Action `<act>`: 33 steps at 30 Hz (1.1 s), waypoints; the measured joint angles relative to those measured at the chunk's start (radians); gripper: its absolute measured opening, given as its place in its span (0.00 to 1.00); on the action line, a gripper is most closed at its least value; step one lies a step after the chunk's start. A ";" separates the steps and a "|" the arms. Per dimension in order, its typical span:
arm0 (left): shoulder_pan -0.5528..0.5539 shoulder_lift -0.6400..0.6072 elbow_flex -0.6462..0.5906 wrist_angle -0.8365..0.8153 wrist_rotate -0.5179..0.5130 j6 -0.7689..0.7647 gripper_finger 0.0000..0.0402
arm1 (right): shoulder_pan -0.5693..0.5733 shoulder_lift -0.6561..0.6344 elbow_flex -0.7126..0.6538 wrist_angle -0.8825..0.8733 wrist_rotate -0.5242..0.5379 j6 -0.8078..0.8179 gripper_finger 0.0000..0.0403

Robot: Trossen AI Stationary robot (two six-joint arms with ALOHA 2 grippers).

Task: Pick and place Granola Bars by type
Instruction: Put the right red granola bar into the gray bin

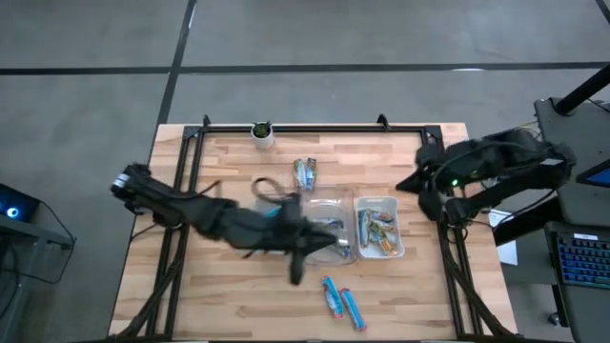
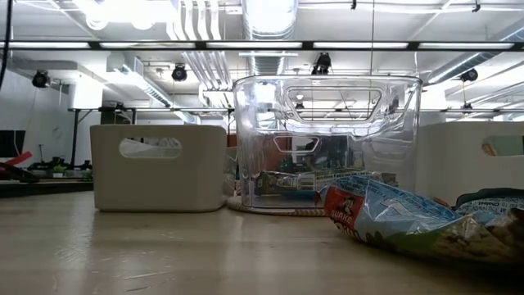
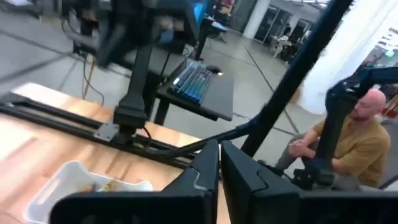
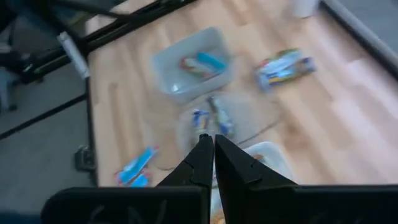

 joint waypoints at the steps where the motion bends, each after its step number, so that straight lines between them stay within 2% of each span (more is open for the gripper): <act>1: -0.017 -0.026 -0.010 -0.024 -0.027 0.010 0.00 | 0.014 0.020 0.000 0.011 -0.006 0.003 0.02; 6: -0.089 -0.163 -0.085 -0.117 -0.166 0.037 0.00 | 0.082 0.099 0.009 0.099 -0.010 0.010 0.02; 8: -0.105 -0.221 -0.133 -0.125 -0.191 0.058 0.00 | 0.114 0.128 0.023 0.136 -0.013 0.011 0.02; 13: -0.108 -0.395 -0.282 -0.131 -0.192 0.114 0.00 | 0.216 0.194 0.089 0.229 -0.054 0.026 0.02; 21: -0.108 -0.639 -0.477 -0.120 -0.178 0.120 0.00 | 0.398 0.375 0.288 0.263 -0.054 0.192 0.02; 28: -0.107 -0.700 -0.559 -0.035 -0.117 0.253 0.00 | 0.460 0.567 0.480 0.262 -0.054 0.183 0.02; 33: -0.066 -0.698 -0.559 -0.019 -0.094 0.302 0.00 | 0.459 0.642 0.536 0.250 -0.046 0.154 0.02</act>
